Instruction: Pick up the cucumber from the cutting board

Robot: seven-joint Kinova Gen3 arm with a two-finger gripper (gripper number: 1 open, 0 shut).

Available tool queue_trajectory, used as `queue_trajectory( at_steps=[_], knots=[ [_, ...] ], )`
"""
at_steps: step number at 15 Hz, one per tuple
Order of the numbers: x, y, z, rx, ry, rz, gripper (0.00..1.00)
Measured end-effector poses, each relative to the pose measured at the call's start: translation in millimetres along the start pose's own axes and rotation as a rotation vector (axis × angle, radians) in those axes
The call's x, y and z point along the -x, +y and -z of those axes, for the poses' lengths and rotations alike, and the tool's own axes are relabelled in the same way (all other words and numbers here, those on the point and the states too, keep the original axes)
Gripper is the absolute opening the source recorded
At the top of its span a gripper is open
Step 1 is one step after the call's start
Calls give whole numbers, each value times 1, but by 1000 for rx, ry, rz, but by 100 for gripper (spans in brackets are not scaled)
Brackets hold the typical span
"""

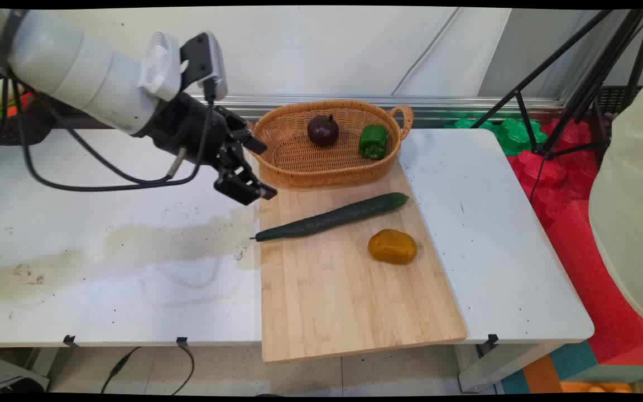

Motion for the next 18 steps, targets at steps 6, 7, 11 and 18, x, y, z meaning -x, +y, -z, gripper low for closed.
queue_trajectory(
  at_steps=[6,7,11,18],
  knots=[
    [-29,-6,-48,-17,-43,39,100],
    [-32,-7,-56,-17,-55,44,100],
    [-45,-8,-101,-13,-112,59,100],
    [-59,-2,-182,8,-210,91,100]
  ],
)
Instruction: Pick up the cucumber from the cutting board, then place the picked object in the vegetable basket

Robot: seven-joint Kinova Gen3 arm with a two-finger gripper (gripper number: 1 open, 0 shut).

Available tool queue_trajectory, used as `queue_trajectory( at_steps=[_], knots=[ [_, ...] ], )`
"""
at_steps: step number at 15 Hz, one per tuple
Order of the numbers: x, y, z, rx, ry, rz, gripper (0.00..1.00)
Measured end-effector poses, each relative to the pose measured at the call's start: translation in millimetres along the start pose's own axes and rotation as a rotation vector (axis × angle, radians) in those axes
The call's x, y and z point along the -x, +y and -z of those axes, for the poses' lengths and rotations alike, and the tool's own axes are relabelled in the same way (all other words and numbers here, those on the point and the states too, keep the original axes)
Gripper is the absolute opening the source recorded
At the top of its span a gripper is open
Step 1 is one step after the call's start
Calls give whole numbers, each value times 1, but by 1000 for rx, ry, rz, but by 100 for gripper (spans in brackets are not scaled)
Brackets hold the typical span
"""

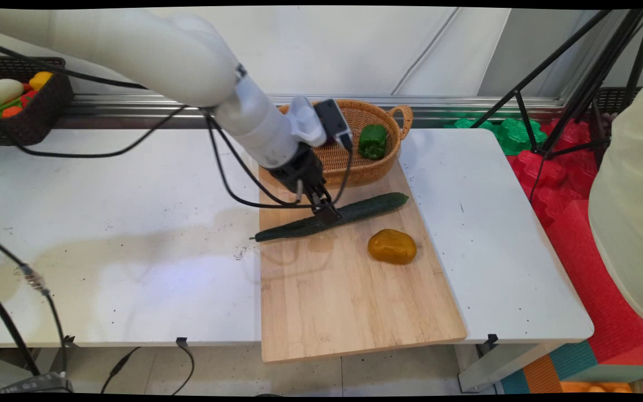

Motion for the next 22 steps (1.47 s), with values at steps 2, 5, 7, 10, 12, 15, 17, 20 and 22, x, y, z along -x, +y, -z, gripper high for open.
queue_trajectory(
  at_steps=[2,5,7,10,12,15,17,20,22],
  knots=[
    [-5,2,-17,7,-22,6,100],
    [-10,6,-40,18,-50,20,100],
    [-12,7,-51,21,-66,30,100],
    [-14,9,-62,22,-82,40,100],
    [-15,10,-66,22,-86,46,0],
    [-17,11,-67,20,-89,45,0],
    [-16,13,-61,15,-85,28,0],
    [-17,15,-40,10,-61,11,0],
    [-19,17,-17,4,-33,-1,0]
  ],
)
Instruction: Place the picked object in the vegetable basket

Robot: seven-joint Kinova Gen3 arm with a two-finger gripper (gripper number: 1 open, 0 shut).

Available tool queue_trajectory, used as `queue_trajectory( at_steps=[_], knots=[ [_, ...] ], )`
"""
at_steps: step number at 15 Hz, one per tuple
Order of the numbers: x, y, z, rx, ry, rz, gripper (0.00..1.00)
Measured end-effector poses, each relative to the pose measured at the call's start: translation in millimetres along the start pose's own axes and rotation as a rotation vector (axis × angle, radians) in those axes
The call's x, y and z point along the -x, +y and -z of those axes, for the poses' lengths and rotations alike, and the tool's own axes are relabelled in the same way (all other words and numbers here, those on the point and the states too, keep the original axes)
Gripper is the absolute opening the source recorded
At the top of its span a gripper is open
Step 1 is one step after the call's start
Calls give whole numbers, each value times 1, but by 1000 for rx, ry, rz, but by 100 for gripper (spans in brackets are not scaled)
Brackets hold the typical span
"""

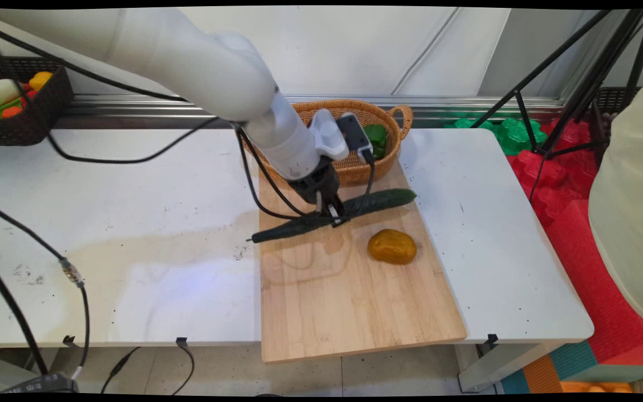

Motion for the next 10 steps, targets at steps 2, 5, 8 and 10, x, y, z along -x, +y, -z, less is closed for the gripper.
queue_trajectory(
  at_steps=[2,5,8,10],
  knots=[
    [-2,1,31,-8,37,-6,0],
    [-2,-3,73,-27,93,22,0],
    [2,-12,109,-62,142,74,0],
    [5,-19,127,-90,164,111,0]
  ],
)
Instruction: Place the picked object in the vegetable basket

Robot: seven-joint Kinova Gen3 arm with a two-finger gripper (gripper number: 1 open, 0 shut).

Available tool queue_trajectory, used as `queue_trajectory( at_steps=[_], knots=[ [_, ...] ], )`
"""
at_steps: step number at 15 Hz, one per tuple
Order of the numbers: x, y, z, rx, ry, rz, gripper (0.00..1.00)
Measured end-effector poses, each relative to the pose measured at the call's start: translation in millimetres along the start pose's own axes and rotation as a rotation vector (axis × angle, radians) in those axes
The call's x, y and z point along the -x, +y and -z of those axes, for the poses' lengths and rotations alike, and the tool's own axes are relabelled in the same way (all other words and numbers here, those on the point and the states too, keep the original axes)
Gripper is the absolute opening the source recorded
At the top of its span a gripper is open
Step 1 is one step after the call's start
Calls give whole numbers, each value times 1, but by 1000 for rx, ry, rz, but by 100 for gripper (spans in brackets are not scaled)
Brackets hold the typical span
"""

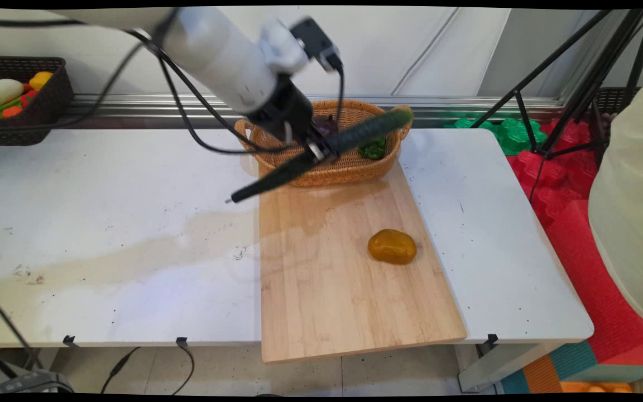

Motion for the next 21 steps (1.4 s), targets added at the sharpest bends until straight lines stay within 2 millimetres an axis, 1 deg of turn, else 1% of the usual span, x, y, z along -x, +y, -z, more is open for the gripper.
queue_trajectory(
  at_steps=[1,3,4,6,9,11,13,16,18,21],
  knots=[
    [0,-5,8,-17,11,20,0],
    [2,-22,26,-72,36,84,0],
    [3,-27,30,-90,43,105,0],
    [5,-44,39,-153,52,168,0],
    [8,-67,40,-238,55,257,0],
    [10,-82,33,-288,48,323,0],
    [11,-94,20,-325,36,380,0],
    [13,-111,-8,-355,-8,427,0],
    [13,-118,-24,-358,-35,426,0],
    [8,-125,-55,-345,-70,423,0]
  ],
)
